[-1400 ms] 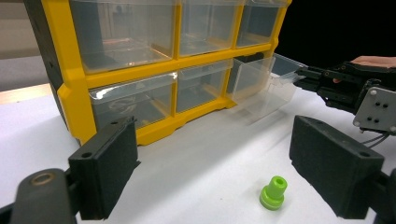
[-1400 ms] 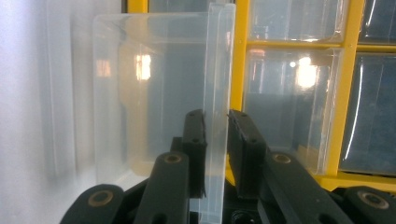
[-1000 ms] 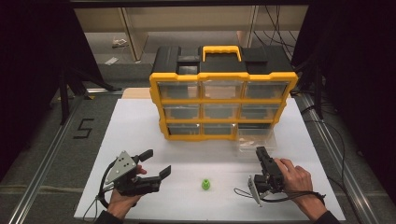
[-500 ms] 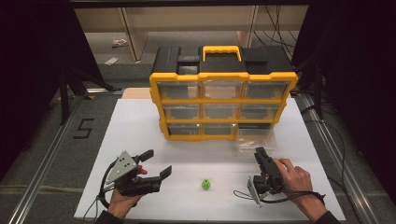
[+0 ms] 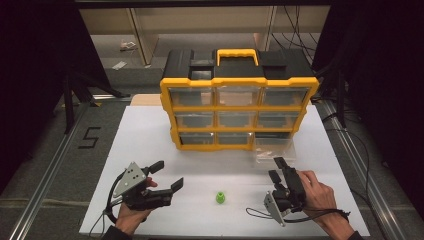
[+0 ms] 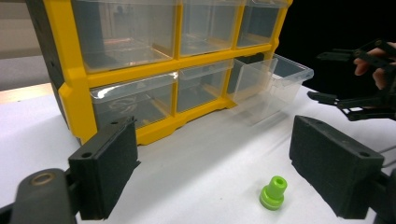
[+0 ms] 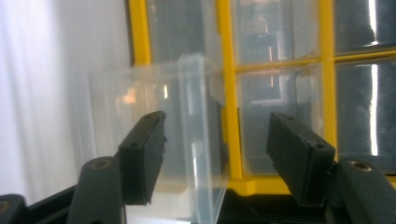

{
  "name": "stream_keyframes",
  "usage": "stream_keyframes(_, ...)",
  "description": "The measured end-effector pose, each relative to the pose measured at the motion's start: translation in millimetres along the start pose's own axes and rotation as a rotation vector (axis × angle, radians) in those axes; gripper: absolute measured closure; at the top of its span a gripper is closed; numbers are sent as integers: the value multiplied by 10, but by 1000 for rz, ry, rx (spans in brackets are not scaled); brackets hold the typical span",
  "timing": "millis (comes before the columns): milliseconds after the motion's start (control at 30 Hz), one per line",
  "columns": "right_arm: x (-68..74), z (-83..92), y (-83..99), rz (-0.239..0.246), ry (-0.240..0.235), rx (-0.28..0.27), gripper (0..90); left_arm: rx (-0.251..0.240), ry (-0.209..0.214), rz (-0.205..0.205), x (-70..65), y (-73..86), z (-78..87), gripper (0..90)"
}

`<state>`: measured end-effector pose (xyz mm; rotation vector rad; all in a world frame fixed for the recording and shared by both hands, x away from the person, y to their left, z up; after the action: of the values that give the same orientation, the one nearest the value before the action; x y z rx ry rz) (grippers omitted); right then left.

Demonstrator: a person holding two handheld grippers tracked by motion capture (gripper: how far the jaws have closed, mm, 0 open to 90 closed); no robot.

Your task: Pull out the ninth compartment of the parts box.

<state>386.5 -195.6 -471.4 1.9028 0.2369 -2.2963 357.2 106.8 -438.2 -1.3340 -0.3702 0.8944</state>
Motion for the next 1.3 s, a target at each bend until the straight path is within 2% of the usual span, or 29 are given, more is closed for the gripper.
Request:
stream_keyframes(100, -53, 26, -69, -34, -13, -16, 341, -4, -5, 2, 13, -5, 6, 155)
stream_keyframes(333, -158, 72, -257, -196, -60, -68, 324, -2, -4, -6, 24, -9, 13, 155)
stream_keyframes(467, -224, 107, -338, -346, -121, -88, 297, 0, 0, -12, 24, -9, 20, 153)
stream_keyframes(500, -239, 118, -364, -401, -136, -96, 296, 0, 0, -13, 25, -9, 21, 153)
stream_keyframes(600, -298, 137, -391, -495, -179, -122, 285, 0, -2, -18, 23, -10, 27, 153)
stream_keyframes(700, -329, 144, -418, -634, -245, -155, 271, -3, 5, -10, 15, -15, 40, 153)
stream_keyframes(800, -350, 151, -425, -719, -290, -174, 264, -2, 6, -12, 14, -15, 55, 153)
stream_keyframes(1033, -366, 170, -475, -854, -371, -196, 249, -1, 4, -14, 15, -10, 109, 153)
stream_keyframes(1167, -374, 205, -539, -937, -436, -224, 249, 6, 2, -26, 0, 8, 113, 153)
stream_keyframes(1300, -392, 240, -607, -975, -466, -251, 251, 14, 3, -46, -28, 26, 103, 153)
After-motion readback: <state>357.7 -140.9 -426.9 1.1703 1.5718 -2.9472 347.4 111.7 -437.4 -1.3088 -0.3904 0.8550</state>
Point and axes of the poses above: each handheld gripper's, and its own axes: z roughly backward along the jaws, y roughly out of its underside, x roughly to its left, the point moved 10 cm from there along -z, roughly forward along the jaws, and after that the axes turned 6 degrees about z, right-handed, at the moved point
